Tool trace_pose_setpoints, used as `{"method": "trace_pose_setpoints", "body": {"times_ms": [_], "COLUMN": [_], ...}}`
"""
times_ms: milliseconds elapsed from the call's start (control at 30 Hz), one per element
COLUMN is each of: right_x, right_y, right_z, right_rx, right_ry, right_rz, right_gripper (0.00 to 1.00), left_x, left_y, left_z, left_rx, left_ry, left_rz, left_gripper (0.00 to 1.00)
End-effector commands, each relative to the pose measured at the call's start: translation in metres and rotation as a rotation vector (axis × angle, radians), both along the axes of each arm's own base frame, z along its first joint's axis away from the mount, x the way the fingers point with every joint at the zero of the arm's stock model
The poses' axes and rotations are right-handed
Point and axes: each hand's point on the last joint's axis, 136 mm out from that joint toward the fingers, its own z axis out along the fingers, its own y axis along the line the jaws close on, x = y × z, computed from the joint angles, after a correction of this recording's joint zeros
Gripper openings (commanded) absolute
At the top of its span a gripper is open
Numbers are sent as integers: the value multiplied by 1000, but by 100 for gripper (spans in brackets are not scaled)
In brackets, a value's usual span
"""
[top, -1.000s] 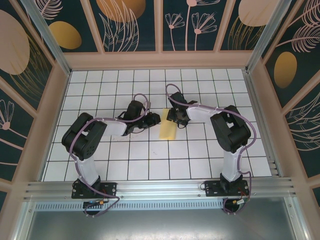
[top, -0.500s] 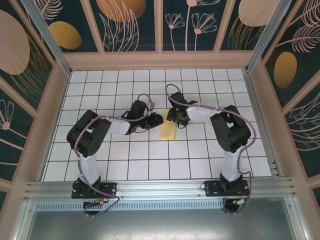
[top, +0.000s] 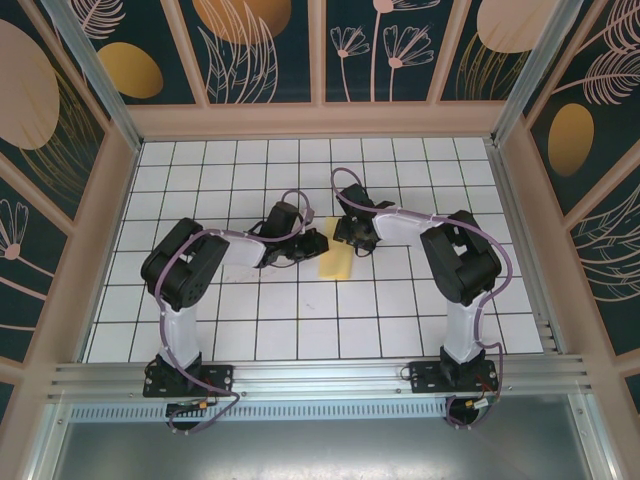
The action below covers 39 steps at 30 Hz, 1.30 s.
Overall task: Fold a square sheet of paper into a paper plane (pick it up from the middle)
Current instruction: Fold the square sheet of paper in half at the center of the table, then hold the square sheet of paper at the center of the table.
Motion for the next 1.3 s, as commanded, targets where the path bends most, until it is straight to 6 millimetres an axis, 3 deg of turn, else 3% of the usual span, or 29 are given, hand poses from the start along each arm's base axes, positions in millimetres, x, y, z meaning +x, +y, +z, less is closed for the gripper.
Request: {"method": "trace_pose_setpoints", "body": {"times_ms": [0,300,400,500,667,767,867,1067,1267], "right_x": [-34,-35,-29,-18,5,6,-4,-35,-51], "right_y": [-19,-19,-15,-4,5,6,16,39,39], "right_z": [-81,-80,-72,-47,19,50,63,48,23], "right_rx": [-86,-80,-58,12,122,177,261,437,466], "right_ry": [175,174,153,107,-35,-104,-124,-40,27], "right_rz": [19,20,17,25,35,45,98,198,202], "right_gripper": [60,60,60,60,67,71,70,41,26], "left_x": [-1,-4,-8,-13,-19,-20,-21,-20,-20], "left_y": [1,13,15,20,32,35,36,38,41], "left_z": [-12,-30,-37,-46,-60,-63,-66,-69,-73], "left_rx": [55,142,157,187,254,266,270,284,299], "left_ry": [7,34,50,70,89,96,101,103,111], "left_rz": [-13,9,2,3,20,23,27,37,49], "left_gripper": [14,12,11,11,10,10,10,8,8]}}
